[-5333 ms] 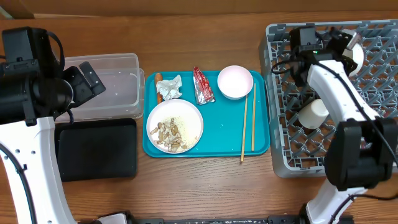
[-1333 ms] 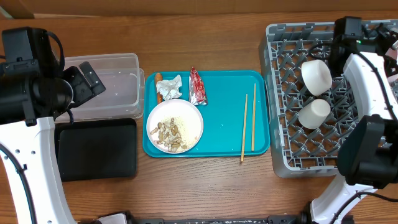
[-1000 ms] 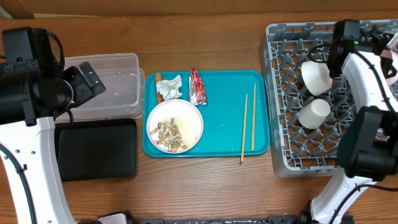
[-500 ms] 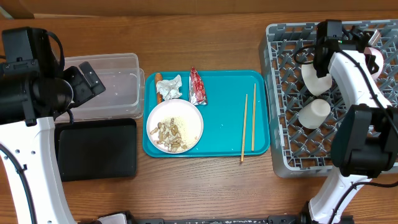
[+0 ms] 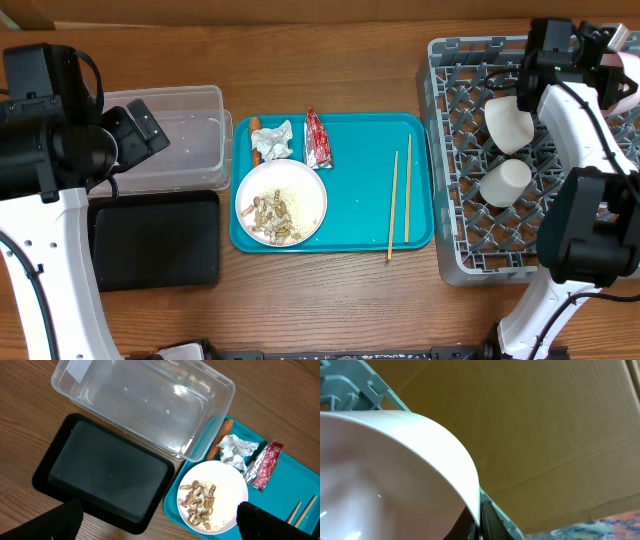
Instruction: Sort waste into correct bins and load items into the dishwasher
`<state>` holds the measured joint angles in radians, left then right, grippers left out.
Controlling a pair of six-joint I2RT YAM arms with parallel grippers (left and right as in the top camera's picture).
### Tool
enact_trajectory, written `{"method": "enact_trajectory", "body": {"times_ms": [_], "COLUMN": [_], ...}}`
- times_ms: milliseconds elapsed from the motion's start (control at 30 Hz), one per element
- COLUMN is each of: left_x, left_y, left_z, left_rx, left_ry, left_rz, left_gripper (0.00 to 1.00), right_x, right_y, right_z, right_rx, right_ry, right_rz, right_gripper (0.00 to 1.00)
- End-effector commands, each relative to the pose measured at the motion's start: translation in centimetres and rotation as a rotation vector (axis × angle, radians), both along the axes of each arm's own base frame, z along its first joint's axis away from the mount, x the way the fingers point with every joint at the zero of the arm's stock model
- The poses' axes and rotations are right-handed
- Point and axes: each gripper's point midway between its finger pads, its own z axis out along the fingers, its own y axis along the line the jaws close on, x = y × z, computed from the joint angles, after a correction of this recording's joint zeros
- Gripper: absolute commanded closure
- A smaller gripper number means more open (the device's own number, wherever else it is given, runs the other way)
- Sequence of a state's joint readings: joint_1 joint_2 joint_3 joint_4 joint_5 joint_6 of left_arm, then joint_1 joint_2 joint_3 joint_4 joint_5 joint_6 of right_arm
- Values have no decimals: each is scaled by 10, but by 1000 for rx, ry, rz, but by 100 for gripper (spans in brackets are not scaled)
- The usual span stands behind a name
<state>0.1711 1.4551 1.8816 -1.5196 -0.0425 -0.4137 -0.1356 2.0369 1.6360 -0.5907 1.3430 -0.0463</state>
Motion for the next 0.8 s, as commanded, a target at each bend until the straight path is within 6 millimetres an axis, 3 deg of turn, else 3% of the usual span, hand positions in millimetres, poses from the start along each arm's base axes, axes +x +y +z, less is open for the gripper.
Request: {"method": "enact_trajectory", "body": {"times_ms": [0, 200, 567, 767], "left_x": [-1, -1, -1, -1], "left_y": [4, 4, 4, 4], "left_z": [1, 1, 1, 1], "left_rx": [8, 8, 8, 8], "left_ry": [-3, -3, -3, -3], "left_rz": [19, 19, 19, 19], "left_gripper": [0, 0, 0, 0], "right_x": [-2, 5, 11, 10], "right_y": [-6, -2, 19, 19], "right_z": [-4, -26, -32, -27], "right_rx": [-13, -6, 13, -17], "right_ry": [65, 119, 167, 164], "right_rz": [-12, 0, 56, 40], "right_gripper": [96, 96, 96, 96]}}
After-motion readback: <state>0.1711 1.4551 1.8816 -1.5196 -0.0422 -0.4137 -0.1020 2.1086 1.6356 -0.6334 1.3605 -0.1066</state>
